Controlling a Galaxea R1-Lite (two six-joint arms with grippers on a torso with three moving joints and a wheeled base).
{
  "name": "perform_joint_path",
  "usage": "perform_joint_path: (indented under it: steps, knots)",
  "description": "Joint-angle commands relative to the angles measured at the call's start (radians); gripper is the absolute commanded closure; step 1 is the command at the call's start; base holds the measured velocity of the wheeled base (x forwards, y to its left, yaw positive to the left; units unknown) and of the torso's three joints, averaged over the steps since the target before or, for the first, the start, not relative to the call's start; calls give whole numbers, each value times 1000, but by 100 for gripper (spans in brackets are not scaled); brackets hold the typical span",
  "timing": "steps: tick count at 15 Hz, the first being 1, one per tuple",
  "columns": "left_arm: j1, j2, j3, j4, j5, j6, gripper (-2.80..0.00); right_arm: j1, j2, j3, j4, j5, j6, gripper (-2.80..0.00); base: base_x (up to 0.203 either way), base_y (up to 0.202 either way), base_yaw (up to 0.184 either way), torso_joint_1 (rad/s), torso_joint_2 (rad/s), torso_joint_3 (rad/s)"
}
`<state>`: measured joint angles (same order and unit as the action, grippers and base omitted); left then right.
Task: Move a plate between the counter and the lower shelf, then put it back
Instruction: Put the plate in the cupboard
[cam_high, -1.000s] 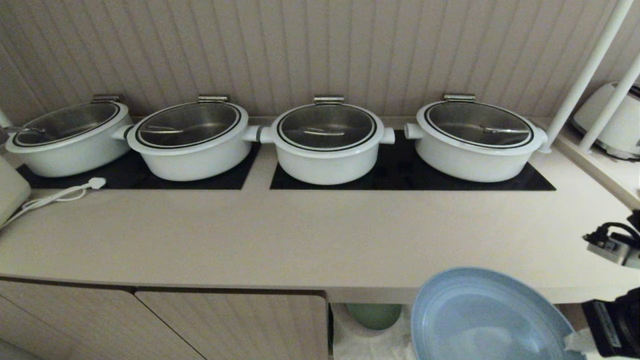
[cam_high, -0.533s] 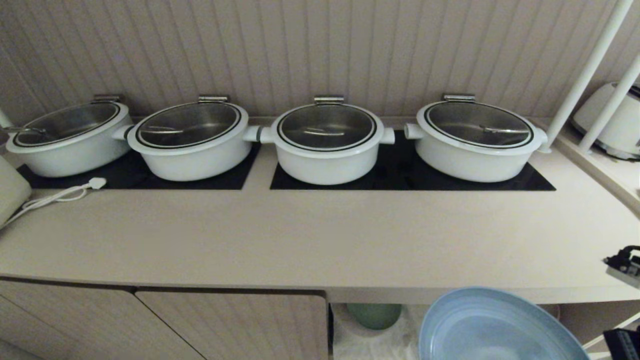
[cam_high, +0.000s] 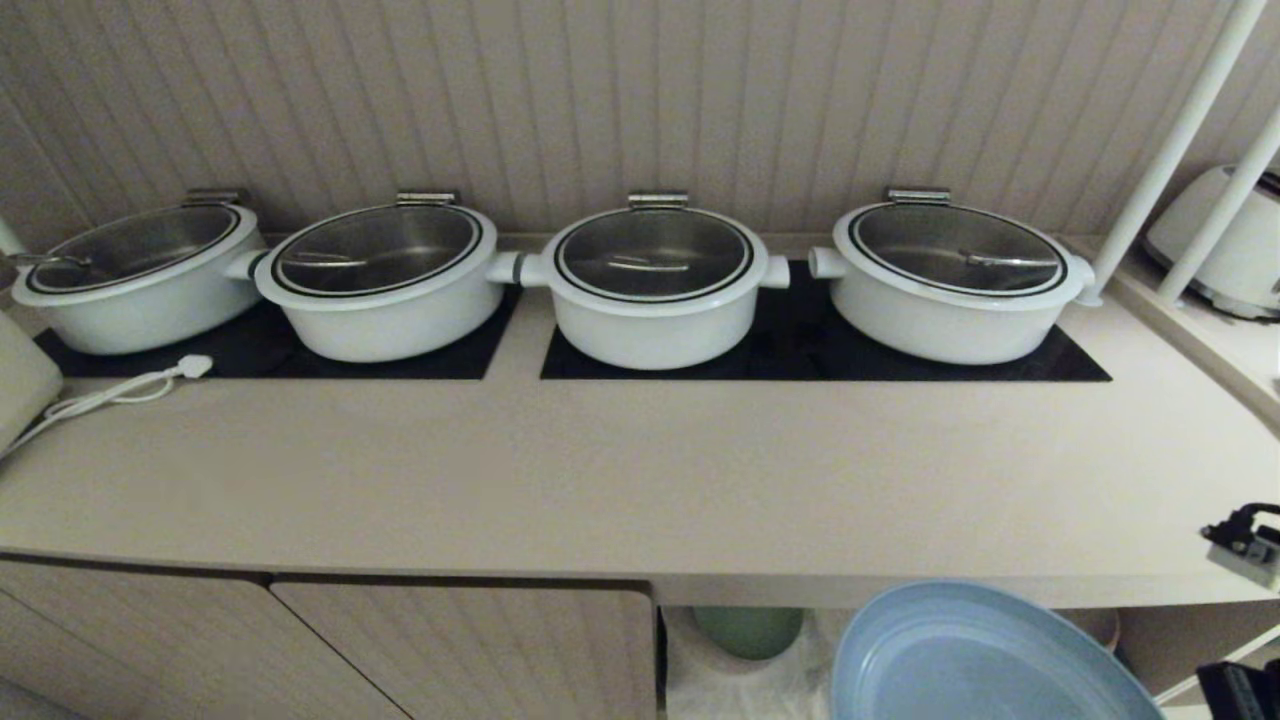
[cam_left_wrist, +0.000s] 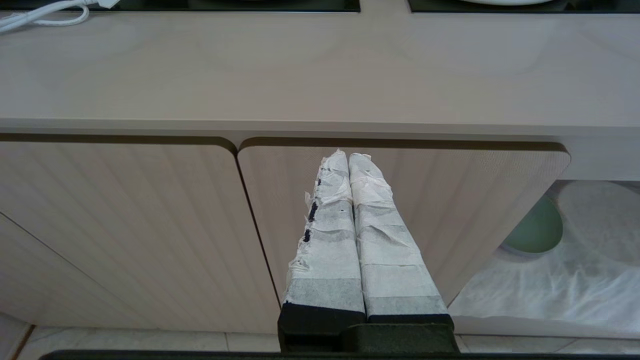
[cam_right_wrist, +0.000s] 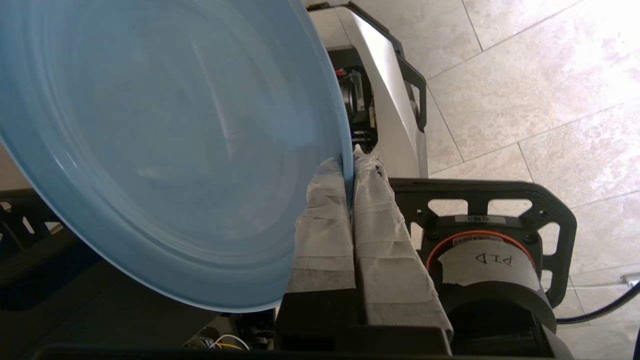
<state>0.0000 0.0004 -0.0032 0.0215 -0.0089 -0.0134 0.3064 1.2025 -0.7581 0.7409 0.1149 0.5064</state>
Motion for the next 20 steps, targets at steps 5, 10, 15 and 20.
perform_joint_path:
  steps: [5, 10, 15, 20]
  knots:
    - [0, 0, 0, 0, 0, 0, 0, 6, -58, 51, 5, 2, 4, 0, 0, 0, 0, 0, 0, 0]
    - [0, 0, 0, 0, 0, 0, 0, 7, -94, 78, 7, 2, 9, 0, 0, 0, 0, 0, 0, 0]
    - [0, 0, 0, 0, 0, 0, 0, 7, -123, 100, 8, 2, 12, 0, 0, 0, 0, 0, 0, 0]
    - [0, 0, 0, 0, 0, 0, 0, 7, -139, 100, 14, 2, 14, 0, 0, 0, 0, 0, 0, 0]
